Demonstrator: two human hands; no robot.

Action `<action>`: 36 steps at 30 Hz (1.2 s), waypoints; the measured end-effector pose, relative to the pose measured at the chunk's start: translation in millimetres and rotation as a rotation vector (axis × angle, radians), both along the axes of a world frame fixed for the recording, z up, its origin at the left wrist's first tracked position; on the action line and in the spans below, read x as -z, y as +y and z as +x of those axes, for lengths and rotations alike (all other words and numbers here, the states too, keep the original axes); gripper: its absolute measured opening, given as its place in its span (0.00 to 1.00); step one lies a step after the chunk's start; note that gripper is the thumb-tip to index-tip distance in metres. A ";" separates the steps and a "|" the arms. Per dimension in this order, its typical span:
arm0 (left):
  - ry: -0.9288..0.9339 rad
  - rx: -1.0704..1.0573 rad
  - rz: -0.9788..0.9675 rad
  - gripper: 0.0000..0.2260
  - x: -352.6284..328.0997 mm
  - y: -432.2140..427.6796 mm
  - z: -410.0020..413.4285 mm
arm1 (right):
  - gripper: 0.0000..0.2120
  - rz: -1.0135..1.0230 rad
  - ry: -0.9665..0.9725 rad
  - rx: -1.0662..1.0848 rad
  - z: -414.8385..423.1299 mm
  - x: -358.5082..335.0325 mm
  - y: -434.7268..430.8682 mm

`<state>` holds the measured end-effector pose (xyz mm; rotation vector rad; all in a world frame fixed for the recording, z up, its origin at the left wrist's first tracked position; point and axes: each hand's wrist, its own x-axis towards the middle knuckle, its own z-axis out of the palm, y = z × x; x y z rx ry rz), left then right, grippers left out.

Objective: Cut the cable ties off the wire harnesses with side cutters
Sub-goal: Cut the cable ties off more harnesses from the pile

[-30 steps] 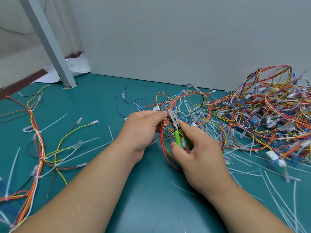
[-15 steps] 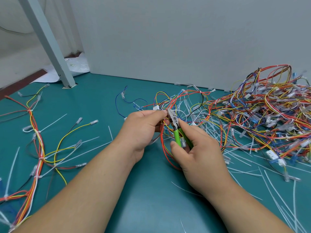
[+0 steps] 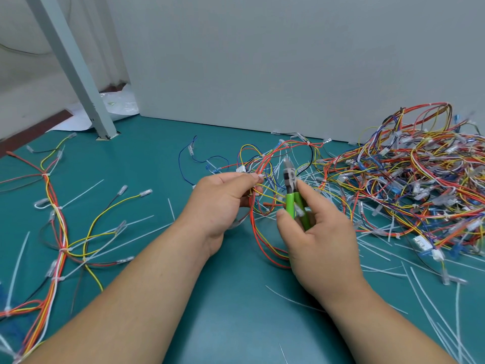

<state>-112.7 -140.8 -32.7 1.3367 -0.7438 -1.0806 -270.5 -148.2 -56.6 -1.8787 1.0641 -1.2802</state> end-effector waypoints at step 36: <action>-0.084 -0.423 -0.419 0.07 -6.2 -4.3 13.4 | 0.13 0.256 -0.436 -0.123 -6.2 -7.7 6.3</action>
